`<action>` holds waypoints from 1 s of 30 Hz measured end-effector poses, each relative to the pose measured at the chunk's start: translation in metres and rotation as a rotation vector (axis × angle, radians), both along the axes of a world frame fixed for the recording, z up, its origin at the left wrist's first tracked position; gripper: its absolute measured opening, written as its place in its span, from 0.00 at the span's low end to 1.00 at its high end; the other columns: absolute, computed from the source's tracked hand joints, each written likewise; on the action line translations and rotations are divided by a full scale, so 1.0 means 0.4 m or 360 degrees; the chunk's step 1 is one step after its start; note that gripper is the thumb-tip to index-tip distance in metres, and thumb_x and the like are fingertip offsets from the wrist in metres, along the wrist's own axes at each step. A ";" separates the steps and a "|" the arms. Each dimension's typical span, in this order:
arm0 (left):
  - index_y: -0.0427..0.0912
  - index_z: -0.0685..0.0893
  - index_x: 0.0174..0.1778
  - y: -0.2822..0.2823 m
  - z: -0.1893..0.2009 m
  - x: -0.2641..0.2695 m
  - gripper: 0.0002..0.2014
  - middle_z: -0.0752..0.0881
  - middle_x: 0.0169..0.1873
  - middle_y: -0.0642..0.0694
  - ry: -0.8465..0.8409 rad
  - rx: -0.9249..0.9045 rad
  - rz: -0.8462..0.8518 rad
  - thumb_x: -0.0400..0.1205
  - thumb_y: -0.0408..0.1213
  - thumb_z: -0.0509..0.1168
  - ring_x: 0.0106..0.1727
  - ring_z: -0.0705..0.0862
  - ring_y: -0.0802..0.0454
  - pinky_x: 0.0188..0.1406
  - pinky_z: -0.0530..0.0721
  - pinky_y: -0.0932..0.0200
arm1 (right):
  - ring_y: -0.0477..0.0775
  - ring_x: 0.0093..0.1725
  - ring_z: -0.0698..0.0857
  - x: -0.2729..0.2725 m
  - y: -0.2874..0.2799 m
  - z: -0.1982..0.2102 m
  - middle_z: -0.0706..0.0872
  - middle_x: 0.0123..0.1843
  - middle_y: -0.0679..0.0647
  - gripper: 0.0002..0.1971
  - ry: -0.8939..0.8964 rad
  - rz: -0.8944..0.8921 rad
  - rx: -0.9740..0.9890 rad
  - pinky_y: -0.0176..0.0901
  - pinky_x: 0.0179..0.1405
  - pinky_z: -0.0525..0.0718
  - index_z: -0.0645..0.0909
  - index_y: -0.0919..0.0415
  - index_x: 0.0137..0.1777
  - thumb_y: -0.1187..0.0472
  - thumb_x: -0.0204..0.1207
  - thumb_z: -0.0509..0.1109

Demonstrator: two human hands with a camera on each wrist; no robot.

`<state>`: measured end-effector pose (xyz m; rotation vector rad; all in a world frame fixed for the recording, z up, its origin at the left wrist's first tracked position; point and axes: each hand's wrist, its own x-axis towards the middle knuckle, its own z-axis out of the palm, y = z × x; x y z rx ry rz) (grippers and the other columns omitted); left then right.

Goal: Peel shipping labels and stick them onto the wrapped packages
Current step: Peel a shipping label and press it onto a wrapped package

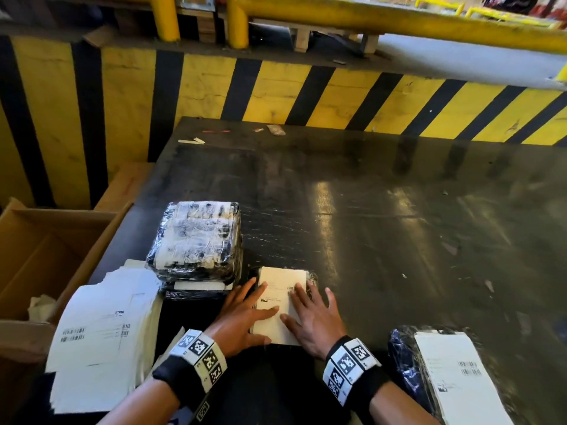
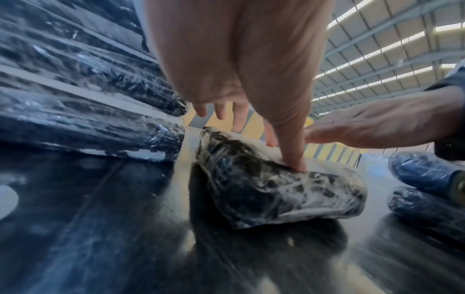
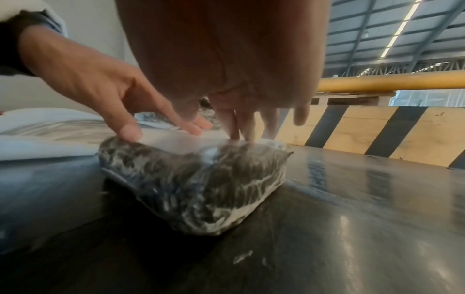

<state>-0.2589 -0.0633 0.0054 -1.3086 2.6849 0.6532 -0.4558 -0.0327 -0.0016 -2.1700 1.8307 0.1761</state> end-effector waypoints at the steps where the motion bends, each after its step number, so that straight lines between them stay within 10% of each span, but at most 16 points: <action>1: 0.62 0.64 0.78 -0.003 -0.002 0.000 0.31 0.39 0.83 0.49 -0.0012 0.0020 -0.0011 0.78 0.57 0.64 0.80 0.29 0.50 0.72 0.30 0.56 | 0.54 0.84 0.40 0.002 -0.006 -0.005 0.47 0.86 0.50 0.48 0.0025 -0.0030 -0.0011 0.60 0.78 0.31 0.49 0.54 0.83 0.29 0.67 0.23; 7: 0.63 0.62 0.78 -0.013 -0.013 0.003 0.30 0.38 0.83 0.48 -0.0047 0.0076 -0.0036 0.79 0.56 0.63 0.81 0.31 0.48 0.73 0.28 0.55 | 0.55 0.84 0.39 0.009 -0.059 -0.002 0.41 0.86 0.49 0.46 0.0073 -0.0199 0.0043 0.61 0.75 0.27 0.41 0.54 0.83 0.30 0.69 0.23; 14: 0.64 0.60 0.78 0.002 -0.041 0.015 0.31 0.32 0.77 0.55 0.0026 0.0031 0.0032 0.79 0.58 0.63 0.77 0.28 0.55 0.74 0.30 0.54 | 0.53 0.85 0.43 0.000 -0.149 0.036 0.50 0.86 0.50 0.31 -0.0266 -0.0392 0.0330 0.64 0.79 0.34 0.56 0.54 0.82 0.40 0.84 0.38; 19: 0.68 0.60 0.77 0.020 -0.071 0.024 0.32 0.31 0.76 0.59 0.0150 0.0074 0.0190 0.76 0.63 0.59 0.79 0.30 0.57 0.78 0.38 0.53 | 0.58 0.85 0.42 0.023 -0.092 0.019 0.46 0.86 0.53 0.60 0.0135 0.0302 0.0113 0.66 0.77 0.32 0.46 0.58 0.84 0.32 0.52 0.08; 24: 0.65 0.63 0.77 0.014 -0.070 0.022 0.34 0.34 0.78 0.57 0.0167 0.0122 0.0157 0.72 0.64 0.57 0.79 0.32 0.57 0.79 0.42 0.52 | 0.57 0.85 0.44 0.043 -0.155 0.029 0.49 0.86 0.50 0.32 0.0076 0.0070 0.0209 0.65 0.79 0.34 0.48 0.56 0.84 0.41 0.83 0.34; 30: 0.64 0.64 0.77 0.017 -0.073 0.028 0.30 0.37 0.78 0.60 0.0227 0.0107 0.0184 0.78 0.56 0.65 0.76 0.32 0.62 0.81 0.43 0.52 | 0.52 0.85 0.44 0.030 -0.203 0.059 0.52 0.86 0.46 0.25 -0.0089 0.0036 0.0468 0.62 0.81 0.37 0.55 0.49 0.82 0.48 0.87 0.41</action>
